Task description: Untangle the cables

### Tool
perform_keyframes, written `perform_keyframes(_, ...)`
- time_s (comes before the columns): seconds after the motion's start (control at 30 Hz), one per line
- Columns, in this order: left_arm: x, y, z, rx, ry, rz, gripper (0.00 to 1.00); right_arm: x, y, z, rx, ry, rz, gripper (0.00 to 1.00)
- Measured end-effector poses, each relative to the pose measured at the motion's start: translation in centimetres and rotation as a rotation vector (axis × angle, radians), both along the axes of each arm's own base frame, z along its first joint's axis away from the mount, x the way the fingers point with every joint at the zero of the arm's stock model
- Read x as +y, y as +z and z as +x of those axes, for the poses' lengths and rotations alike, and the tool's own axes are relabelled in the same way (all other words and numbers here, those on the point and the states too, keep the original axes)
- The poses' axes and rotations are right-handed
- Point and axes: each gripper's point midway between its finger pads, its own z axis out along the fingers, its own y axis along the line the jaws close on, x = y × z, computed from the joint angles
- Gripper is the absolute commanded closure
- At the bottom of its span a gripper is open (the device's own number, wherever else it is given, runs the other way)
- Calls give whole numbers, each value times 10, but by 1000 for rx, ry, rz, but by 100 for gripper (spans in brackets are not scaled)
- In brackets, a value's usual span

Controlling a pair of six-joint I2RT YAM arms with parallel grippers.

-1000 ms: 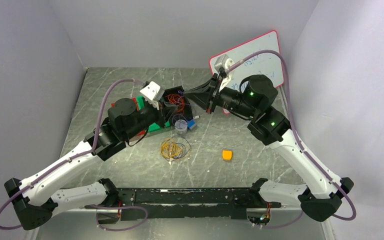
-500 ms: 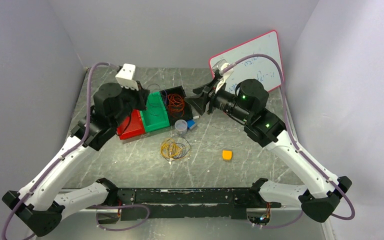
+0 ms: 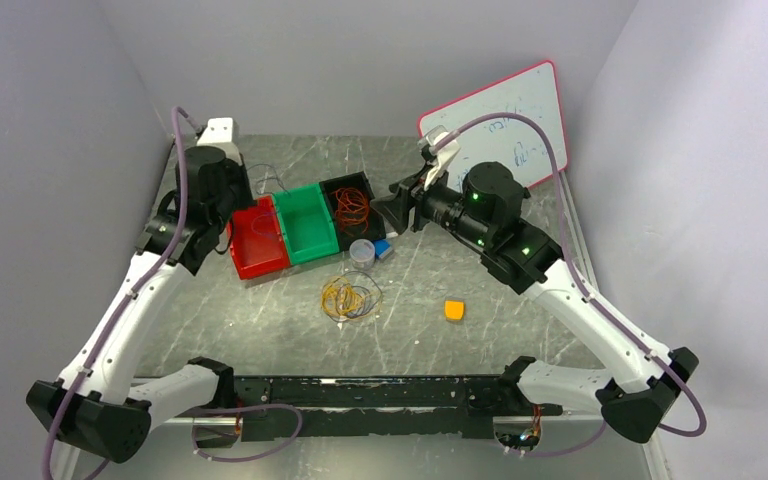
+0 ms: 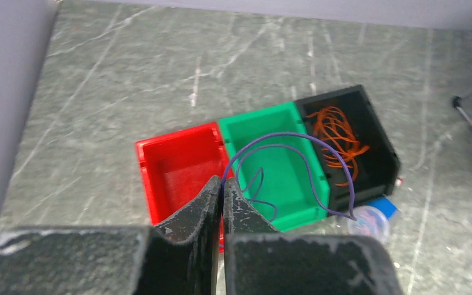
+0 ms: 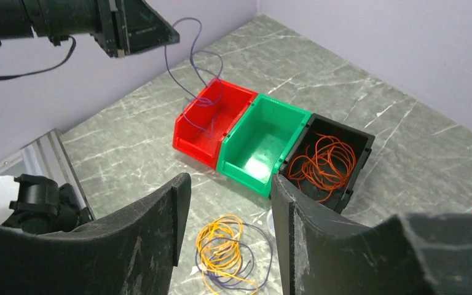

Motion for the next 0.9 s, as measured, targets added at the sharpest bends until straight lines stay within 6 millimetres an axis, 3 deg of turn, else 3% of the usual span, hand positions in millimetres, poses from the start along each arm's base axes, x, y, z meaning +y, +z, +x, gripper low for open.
perform_keyframes(0.23,48,-10,6,24,138,25,93,1,-12,1,21,0,-19,45)
perform_keyframes(0.4,66,-37,8,89,179,32,93,1,-20,2,33,-1,-31,45)
perform_keyframes(0.57,75,-69,14,168,181,20,93,1,-28,3,46,-8,-45,44)
perform_keyframes(0.67,76,-78,17,194,172,11,93,1,-31,6,46,-15,-52,44)
perform_keyframes(0.8,73,-78,18,194,155,1,93,1,-34,8,47,-19,-61,44)
perform_keyframes(0.9,73,-65,19,164,151,3,93,1,-34,8,47,-24,-64,44)
